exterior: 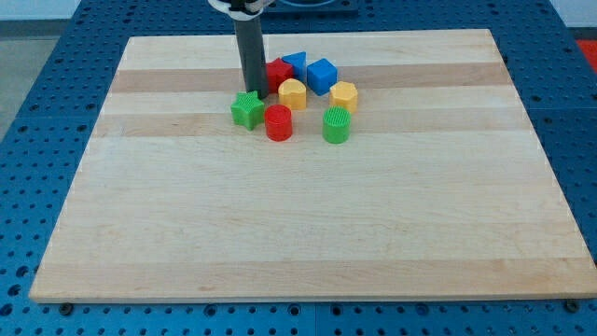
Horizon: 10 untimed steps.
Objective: Keep the red circle at the bottom right of the green star
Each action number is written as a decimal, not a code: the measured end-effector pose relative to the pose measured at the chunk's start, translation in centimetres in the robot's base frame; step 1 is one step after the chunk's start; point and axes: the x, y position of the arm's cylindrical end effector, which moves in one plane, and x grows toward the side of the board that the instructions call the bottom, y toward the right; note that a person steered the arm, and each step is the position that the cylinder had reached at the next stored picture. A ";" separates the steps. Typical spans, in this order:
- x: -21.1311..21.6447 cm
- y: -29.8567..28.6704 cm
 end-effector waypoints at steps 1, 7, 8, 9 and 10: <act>2.0 0.2; 7.8 7.1; 7.9 6.2; 7.9 4.4; 7.9 2.1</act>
